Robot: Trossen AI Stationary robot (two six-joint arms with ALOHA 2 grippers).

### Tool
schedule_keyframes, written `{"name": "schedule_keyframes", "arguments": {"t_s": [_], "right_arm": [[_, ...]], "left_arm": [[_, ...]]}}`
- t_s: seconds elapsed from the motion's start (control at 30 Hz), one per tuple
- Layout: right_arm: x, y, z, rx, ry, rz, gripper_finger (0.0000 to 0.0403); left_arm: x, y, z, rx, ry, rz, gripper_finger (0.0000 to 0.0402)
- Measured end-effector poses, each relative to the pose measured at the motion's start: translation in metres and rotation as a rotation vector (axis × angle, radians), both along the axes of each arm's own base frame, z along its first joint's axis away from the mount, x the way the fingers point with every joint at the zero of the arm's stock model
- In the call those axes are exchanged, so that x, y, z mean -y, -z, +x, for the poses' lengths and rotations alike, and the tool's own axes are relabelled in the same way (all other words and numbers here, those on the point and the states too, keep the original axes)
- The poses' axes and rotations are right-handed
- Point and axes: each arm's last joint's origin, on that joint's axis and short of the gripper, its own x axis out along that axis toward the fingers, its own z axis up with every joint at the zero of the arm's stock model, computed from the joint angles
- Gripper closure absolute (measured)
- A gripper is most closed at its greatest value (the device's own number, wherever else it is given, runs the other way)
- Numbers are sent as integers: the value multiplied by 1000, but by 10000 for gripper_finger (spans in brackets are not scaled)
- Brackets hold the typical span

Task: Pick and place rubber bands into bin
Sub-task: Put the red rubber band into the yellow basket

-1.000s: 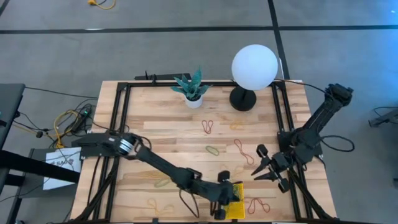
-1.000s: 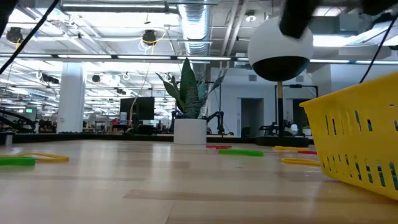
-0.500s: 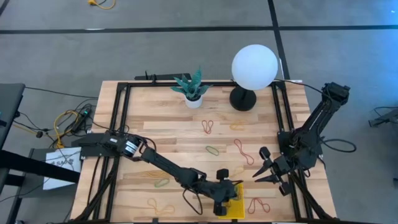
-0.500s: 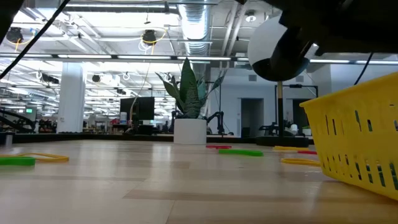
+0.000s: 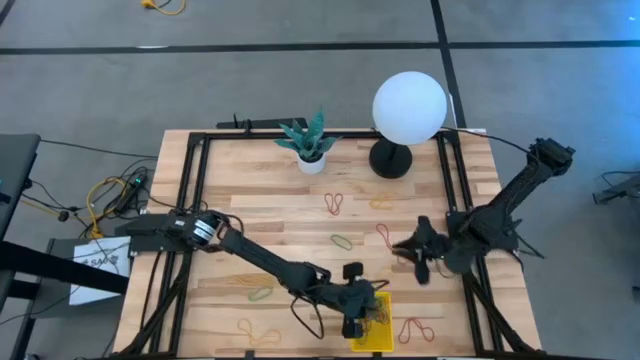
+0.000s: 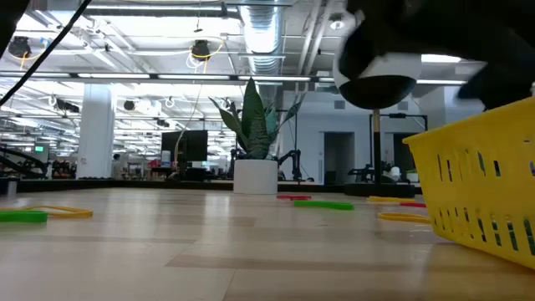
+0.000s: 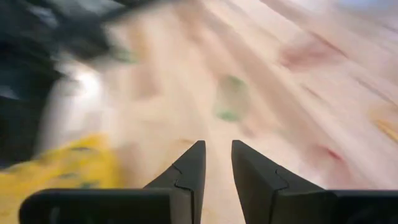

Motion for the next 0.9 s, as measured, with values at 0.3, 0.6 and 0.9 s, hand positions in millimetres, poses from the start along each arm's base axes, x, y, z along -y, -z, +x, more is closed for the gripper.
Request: {"name": "schedule_keyframes", "arguments": {"t_s": [0.3,0.6,0.9], "right_arm": [[30,17,9,-212,184,106,331],[45,32,33,-440,246,136,331],[27,28,66,-573,209,32,331]], "left_arm": [[-46,-92,-50,-82,-207,174,313],[-91,-164,-134,-170,-481,378,313],[-117,-131,-203,-181,-581,327,313]]}}
